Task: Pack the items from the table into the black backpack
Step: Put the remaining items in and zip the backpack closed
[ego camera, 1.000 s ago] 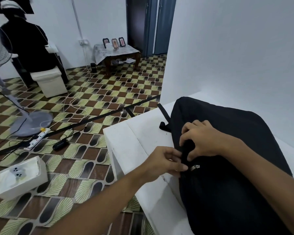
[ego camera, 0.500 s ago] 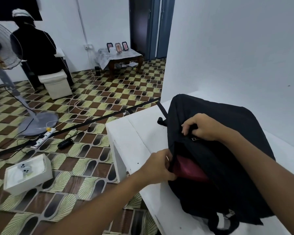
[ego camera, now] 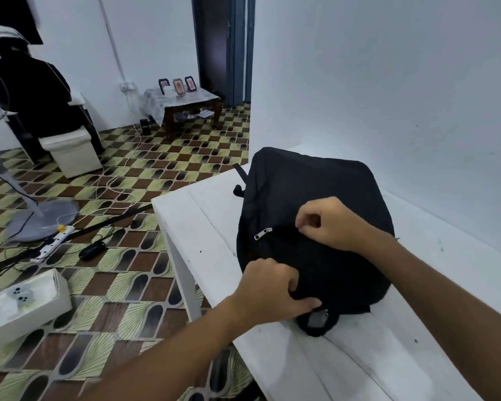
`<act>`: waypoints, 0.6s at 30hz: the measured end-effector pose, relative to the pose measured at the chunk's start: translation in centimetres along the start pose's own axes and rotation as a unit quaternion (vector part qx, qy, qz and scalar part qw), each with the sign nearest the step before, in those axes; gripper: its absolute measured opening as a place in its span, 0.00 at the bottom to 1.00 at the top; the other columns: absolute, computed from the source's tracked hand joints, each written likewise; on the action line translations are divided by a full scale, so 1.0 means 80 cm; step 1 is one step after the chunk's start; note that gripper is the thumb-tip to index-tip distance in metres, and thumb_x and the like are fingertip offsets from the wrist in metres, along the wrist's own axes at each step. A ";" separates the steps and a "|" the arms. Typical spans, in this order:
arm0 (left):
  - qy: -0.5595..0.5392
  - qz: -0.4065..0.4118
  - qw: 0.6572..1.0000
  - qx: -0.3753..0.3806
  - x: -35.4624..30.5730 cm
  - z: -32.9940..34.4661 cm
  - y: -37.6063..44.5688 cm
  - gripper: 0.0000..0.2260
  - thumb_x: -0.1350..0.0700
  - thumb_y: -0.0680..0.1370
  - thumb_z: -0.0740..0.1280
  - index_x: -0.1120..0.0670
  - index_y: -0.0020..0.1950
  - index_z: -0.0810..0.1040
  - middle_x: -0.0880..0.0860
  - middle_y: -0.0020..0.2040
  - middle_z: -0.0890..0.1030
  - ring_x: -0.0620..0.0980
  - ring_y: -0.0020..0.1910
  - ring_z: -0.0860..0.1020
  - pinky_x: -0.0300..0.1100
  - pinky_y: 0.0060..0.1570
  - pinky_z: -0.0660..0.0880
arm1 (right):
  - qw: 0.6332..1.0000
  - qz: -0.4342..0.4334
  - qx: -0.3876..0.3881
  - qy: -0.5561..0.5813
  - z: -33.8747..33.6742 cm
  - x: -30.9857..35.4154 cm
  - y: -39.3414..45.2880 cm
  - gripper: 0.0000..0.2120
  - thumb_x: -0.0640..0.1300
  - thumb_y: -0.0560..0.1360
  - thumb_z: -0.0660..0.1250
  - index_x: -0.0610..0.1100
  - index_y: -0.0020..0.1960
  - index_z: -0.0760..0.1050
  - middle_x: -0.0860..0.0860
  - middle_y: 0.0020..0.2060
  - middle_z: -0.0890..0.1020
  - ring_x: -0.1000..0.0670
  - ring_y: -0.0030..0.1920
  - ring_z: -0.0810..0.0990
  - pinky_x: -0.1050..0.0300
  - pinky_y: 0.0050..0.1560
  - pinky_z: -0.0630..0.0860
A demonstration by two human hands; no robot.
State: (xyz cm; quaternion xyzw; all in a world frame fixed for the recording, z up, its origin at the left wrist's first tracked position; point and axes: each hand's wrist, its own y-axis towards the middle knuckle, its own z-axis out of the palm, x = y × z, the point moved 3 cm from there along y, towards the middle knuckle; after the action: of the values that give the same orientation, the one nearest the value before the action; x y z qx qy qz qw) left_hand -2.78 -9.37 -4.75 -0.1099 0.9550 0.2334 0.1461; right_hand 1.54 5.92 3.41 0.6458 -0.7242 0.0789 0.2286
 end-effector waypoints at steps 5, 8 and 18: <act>0.096 0.030 0.992 -0.070 -0.051 0.016 -0.008 0.25 0.31 0.59 0.70 0.51 0.29 0.68 0.46 0.24 0.70 0.45 0.23 0.63 0.39 0.27 0.59 | 0.980 0.096 0.173 -0.019 0.005 0.011 -0.065 0.09 0.37 0.69 0.65 0.51 0.38 0.77 0.56 0.37 0.80 0.56 0.40 0.79 0.60 0.42 0.78; 0.097 0.021 0.992 -0.074 -0.063 0.028 -0.009 0.15 0.45 0.59 0.72 0.52 0.28 0.69 0.47 0.24 0.70 0.47 0.23 0.67 0.39 0.28 0.57 | 0.970 0.126 0.205 -0.046 0.011 0.017 -0.099 0.09 0.37 0.69 0.64 0.51 0.42 0.76 0.54 0.40 0.79 0.53 0.41 0.78 0.57 0.43 0.79; -0.190 -0.081 0.978 0.019 -0.039 0.006 -0.021 0.03 0.57 0.69 0.77 0.55 0.39 0.85 0.49 0.35 0.84 0.44 0.34 0.79 0.38 0.35 0.75 | 0.960 0.008 0.134 -0.247 0.041 0.037 -0.128 0.13 0.51 0.72 0.67 0.47 0.53 0.70 0.52 0.47 0.74 0.50 0.46 0.74 0.59 0.40 0.65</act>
State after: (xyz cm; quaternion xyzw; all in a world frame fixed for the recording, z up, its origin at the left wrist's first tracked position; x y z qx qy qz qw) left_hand 0.74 -10.14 -4.79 -0.1379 0.9020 0.2196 0.3451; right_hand 10.57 0.37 -0.04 0.6640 -0.7461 0.0148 -0.0470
